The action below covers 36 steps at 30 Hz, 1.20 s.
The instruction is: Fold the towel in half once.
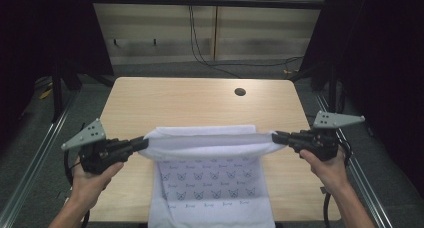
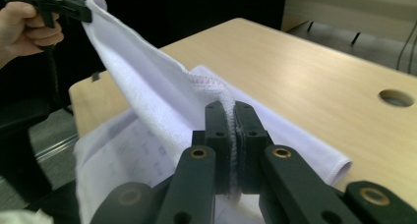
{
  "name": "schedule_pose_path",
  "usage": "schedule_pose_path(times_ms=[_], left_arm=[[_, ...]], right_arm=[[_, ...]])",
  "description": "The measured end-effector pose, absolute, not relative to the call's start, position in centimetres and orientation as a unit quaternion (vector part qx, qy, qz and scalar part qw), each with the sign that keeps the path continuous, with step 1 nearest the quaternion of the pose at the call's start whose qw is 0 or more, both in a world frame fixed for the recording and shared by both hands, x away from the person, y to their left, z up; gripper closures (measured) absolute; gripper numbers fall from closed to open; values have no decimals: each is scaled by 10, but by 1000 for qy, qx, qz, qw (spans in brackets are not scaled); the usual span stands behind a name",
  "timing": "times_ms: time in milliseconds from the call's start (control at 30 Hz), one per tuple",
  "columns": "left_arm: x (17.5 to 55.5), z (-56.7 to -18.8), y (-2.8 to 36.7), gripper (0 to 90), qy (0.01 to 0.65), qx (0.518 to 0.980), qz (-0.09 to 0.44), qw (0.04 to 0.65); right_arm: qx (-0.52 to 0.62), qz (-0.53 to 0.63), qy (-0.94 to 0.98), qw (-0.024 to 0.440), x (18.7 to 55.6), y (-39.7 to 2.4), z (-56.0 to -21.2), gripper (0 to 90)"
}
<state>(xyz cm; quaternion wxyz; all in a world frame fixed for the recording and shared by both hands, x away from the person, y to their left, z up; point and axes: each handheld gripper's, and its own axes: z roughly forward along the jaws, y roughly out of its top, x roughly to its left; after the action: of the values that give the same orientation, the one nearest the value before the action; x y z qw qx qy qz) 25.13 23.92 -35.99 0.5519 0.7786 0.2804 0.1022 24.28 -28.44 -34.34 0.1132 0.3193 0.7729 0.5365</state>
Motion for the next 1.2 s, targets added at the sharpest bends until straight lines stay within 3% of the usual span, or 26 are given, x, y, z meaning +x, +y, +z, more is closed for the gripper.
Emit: schedule_pose_path(times_ms=[200,400,567,900,1033,1200], left_arm=[[228,-414,244,862,301,785,62,538],[216,-465,241,849,307,812,19,496],[200,-457,231,821,276,835,8,476],[179,-450,239,737,233,851,-31,470],[186,-449,245,702,254,836,-21,486],[216,-453,239,705,276,823,-8,497]], right_arm=[[309,521,792,84,211,-275,-381,865],[332,484,810,16,194,-270,-445,860],[327,436,838,-19,180,-268,-464,796],[283,444,848,-61,144,-271,-459,692],[289,472,832,-39,141,-277,-452,688],[321,480,816,-24,174,-279,-458,688]])
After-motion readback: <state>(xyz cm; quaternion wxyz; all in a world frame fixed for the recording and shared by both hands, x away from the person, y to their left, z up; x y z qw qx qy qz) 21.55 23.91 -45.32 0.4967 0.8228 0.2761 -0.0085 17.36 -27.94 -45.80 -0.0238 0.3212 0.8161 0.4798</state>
